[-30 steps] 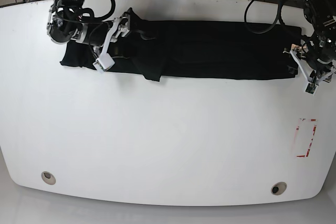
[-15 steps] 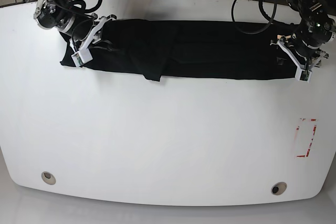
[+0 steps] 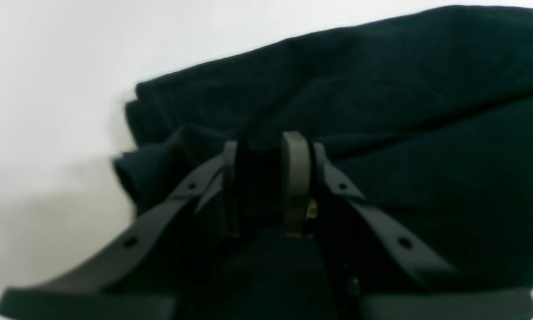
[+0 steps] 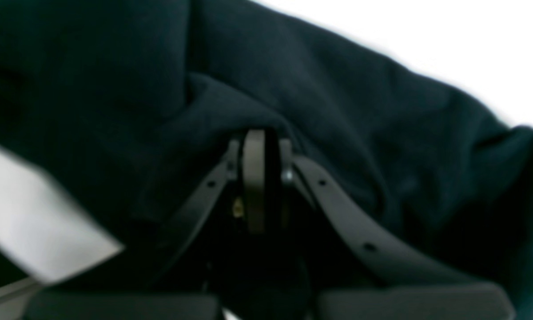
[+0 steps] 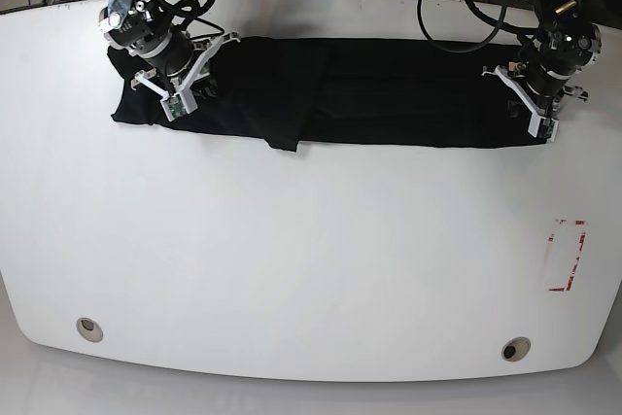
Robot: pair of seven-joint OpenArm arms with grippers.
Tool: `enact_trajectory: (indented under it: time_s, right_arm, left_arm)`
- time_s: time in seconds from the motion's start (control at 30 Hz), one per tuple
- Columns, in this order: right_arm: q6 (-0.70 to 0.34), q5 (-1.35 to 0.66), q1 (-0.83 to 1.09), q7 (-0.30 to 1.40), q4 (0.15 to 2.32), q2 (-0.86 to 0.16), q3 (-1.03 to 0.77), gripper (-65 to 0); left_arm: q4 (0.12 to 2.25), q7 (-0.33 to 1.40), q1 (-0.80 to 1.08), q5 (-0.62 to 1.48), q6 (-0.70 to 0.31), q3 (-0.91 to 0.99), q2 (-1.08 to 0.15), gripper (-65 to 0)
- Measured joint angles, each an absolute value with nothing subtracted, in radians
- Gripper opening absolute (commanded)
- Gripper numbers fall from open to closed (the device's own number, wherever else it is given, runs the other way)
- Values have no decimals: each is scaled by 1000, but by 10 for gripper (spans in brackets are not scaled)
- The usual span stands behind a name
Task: Fold the T-shirt properly
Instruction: 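Pinch both ends of the black strip with both grippers and pull apart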
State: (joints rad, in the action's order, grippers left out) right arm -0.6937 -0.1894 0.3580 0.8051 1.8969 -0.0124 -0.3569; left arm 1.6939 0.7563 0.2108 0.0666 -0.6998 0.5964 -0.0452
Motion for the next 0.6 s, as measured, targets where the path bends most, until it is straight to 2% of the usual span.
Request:
enact_trajectory:
  time_s: [0.13, 0.3, 0.6]
  right_arm:
    - [-694, -93, 317, 774, 1803, 9, -353, -609]
    - [-715, -118, 234, 705, 1684, 0, -393, -609]
    - [-738, -161, 140, 629, 1522, -96, -413, -609]
  left_arm:
    - [1585, 723, 165, 68, -698, 577, -77, -537]
    - [1458, 688, 83, 80, -708, 554, -143, -537]
    - [1349, 665, 22, 109, -723, 537, -200, -536]
